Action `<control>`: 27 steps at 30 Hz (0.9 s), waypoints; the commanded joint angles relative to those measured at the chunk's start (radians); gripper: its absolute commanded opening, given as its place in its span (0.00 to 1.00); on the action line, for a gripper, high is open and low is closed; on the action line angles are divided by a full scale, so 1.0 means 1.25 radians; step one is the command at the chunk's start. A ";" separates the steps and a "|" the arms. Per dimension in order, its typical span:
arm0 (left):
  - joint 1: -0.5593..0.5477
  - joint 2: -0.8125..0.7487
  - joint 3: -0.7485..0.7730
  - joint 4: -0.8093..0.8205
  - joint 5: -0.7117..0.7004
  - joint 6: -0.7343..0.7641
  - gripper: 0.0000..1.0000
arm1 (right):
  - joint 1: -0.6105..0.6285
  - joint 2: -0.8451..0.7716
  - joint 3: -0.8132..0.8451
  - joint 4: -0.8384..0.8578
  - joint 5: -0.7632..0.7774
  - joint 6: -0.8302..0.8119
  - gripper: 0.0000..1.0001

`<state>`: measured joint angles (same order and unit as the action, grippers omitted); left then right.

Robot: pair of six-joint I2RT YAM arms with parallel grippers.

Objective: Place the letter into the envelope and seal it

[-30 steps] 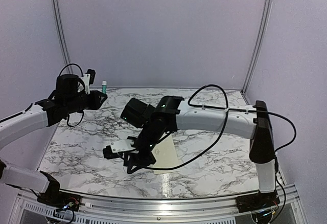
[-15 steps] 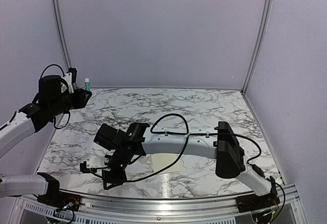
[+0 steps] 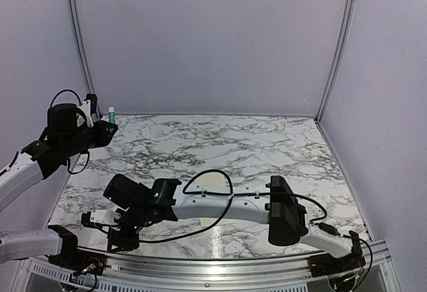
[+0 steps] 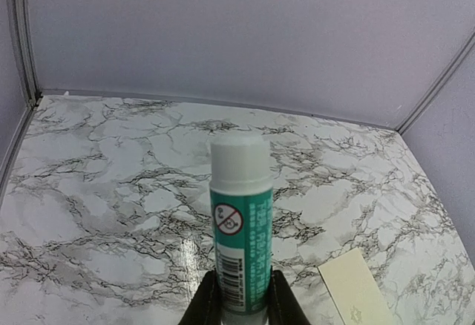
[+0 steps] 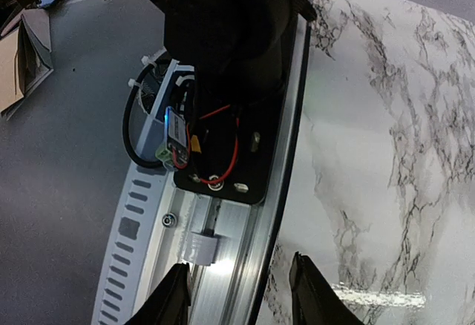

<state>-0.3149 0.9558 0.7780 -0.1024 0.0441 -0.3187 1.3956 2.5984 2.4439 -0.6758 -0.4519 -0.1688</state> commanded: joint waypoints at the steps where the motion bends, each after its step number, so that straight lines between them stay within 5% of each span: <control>1: 0.004 -0.035 -0.017 -0.003 0.016 -0.013 0.13 | 0.034 0.044 0.052 0.067 0.026 0.045 0.42; 27: 0.005 -0.093 -0.068 0.001 0.037 -0.015 0.13 | 0.076 0.076 -0.039 0.050 0.195 -0.007 0.37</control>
<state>-0.3149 0.8627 0.7033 -0.1028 0.0784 -0.3336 1.4769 2.7247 2.4447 -0.5846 -0.2642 -0.1619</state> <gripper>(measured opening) 0.179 0.377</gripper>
